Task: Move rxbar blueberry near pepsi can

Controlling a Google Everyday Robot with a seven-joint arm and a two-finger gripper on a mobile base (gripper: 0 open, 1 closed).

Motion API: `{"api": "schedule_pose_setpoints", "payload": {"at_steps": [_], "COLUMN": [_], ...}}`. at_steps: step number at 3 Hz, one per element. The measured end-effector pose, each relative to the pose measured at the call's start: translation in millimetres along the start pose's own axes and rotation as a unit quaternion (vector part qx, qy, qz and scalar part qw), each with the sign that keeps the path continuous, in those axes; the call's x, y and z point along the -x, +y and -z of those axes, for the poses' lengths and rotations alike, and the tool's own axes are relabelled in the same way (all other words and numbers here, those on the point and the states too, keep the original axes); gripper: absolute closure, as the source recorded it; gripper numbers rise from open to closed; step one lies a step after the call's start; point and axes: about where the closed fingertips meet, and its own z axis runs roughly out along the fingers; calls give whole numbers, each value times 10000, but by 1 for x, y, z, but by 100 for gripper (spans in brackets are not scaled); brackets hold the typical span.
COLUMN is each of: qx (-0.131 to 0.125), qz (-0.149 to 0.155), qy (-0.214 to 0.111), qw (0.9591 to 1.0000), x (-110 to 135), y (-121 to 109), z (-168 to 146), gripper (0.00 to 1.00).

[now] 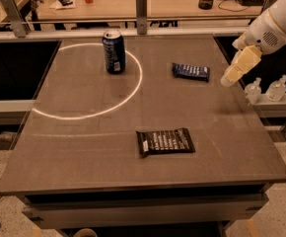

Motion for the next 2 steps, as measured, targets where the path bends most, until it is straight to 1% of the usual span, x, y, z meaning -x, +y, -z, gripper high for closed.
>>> {"api": "schedule_pose_setpoints", "payload": {"at_steps": [1, 2], "qx": [0, 98], "qz": [-78, 3], "qy": [-71, -174], "qw": [9999, 9998], "x": [-8, -5], "y": [-5, -9], "z": [-21, -39], "gripper": [0, 0]}}
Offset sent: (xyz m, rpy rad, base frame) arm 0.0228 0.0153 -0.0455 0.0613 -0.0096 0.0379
